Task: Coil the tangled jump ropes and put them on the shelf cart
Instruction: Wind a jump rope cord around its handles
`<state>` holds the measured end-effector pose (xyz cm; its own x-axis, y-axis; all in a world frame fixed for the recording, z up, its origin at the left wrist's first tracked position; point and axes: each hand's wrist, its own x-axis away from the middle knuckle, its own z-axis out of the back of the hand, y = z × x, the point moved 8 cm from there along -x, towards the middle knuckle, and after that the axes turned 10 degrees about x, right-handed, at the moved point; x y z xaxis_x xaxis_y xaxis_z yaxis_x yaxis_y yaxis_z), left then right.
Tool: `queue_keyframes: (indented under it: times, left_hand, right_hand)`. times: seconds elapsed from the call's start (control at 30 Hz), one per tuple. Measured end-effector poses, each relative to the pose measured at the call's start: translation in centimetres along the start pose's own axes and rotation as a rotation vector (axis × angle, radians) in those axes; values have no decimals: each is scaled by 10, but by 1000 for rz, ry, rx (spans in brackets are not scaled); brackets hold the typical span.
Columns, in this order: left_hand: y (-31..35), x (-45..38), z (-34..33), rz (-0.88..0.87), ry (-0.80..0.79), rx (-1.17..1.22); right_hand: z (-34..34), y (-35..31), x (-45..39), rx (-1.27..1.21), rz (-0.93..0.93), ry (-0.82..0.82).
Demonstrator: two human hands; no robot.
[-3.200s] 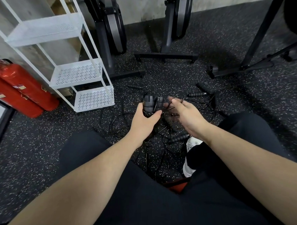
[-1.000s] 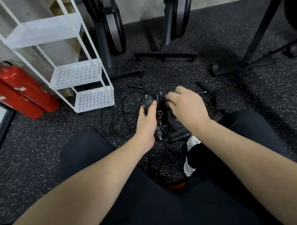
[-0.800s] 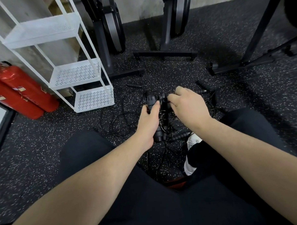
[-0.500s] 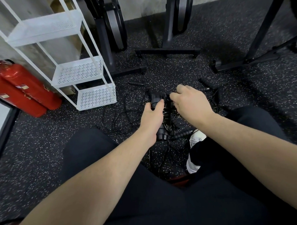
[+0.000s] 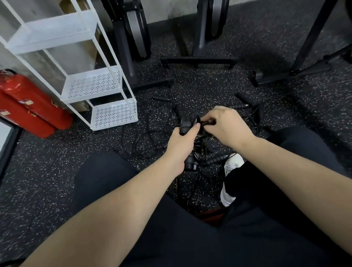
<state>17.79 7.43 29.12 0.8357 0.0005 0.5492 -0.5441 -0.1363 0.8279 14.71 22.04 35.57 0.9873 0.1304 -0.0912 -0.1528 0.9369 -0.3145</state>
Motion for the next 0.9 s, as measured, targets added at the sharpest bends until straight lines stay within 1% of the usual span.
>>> queue_keyframes:
  times: [0.07, 0.17, 0.23, 0.33, 0.4, 0.53, 0.6, 0.67, 0.73, 0.8, 0.9]
  left_hand:
    - [-2, 0, -1, 24, -18, 10]
    - [-7, 3, -2, 66, -20, 31]
    - [-7, 2, 0, 63, -12, 54]
    - [-2, 3, 0, 38, -34, 47]
    - [0, 4, -2, 38, -52, 33]
    - [6, 5, -2, 40, -68, 56]
    - [6, 5, -2, 55, -81, 93]
    - [6, 3, 0, 48, -81, 86]
    - [7, 2, 1, 12, -72, 66]
    - [11, 1, 2, -41, -64, 33]
    - [15, 0, 1, -63, -68, 15]
  right_hand:
    - [1, 9, -1, -94, -55, -31]
    - [-2, 5, 2, -89, -20, -108]
    - [-3, 4, 3, -154, -29, -116]
    - [-3, 7, 2, -223, -67, -49]
    - [-2, 7, 3, -251, -55, -17]
    - [3, 14, 8, -527, -111, 84]
    - [4, 11, 8, -594, -96, 94]
    - [5, 8, 8, -593, -61, 77]
    - [7, 7, 7, -532, -22, 68]
    - [12, 5, 6, -424, 50, 118]
    - [17, -2, 11, -301, 152, 201]
